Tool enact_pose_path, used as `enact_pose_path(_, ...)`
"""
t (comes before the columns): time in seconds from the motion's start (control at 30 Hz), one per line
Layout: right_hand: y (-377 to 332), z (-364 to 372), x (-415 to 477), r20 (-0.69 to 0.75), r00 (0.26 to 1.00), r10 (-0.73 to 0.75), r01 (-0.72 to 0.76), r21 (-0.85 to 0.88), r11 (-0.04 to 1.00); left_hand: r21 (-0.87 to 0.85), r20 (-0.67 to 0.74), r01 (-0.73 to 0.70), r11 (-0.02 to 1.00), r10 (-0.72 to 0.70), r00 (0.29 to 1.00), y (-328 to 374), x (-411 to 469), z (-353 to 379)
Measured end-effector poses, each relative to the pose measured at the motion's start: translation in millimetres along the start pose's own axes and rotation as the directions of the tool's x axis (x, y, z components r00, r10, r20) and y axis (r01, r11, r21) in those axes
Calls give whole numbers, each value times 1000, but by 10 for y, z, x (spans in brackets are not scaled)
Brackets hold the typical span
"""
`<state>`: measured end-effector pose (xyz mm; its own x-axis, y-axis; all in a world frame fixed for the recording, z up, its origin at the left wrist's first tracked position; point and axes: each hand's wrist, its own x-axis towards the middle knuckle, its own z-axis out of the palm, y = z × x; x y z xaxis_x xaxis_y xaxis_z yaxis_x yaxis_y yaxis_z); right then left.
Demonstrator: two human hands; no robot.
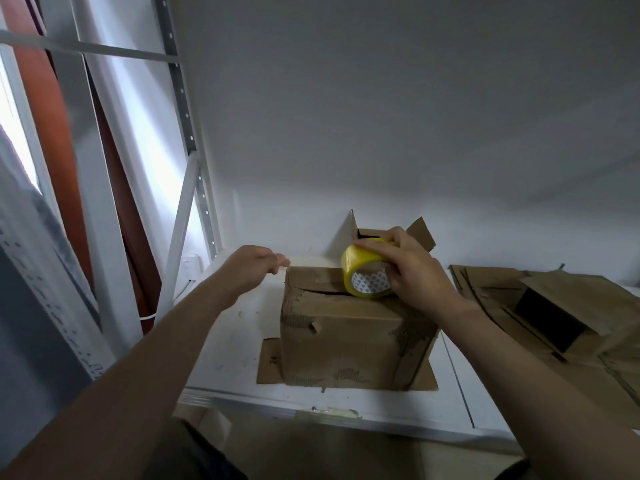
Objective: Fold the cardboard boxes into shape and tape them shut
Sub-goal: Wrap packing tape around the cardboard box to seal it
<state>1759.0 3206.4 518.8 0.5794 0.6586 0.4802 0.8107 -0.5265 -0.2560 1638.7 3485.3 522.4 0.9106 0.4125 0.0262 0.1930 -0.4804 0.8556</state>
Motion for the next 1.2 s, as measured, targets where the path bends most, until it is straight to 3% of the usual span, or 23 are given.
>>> enact_pose_path(0.13,-103,128,37,-12,994,111,-106,215,971,-66,-36,53,996,-56,998,-175,18,-102)
enact_pose_path(0.2,-136,175,24,-8,988,157,-151,227,962,-51,2,84,995,-84,996,-250,11,-122)
enact_pose_path(0.37,-253,158,100,-14,986,166,-163,128,978,-71,33,113,991,-111,993,-388,28,-194)
enact_pose_path(0.53,-483,174,203,42,990,135,-125,-187,974,-61,53,150,987,-147,988,-630,-2,-242)
enact_pose_path(0.67,-649,236,267,60,991,120,-94,-325,941,-89,35,157,984,-154,987,-802,-21,-391)
enact_pose_path(1.0,-831,356,246,22,989,146,-122,-430,895,-204,100,160,966,-142,985,-1140,-88,-74)
enact_pose_path(1.2,-910,417,201,-20,984,178,-168,-447,878,-350,155,251,903,-208,966,-1250,-91,357)
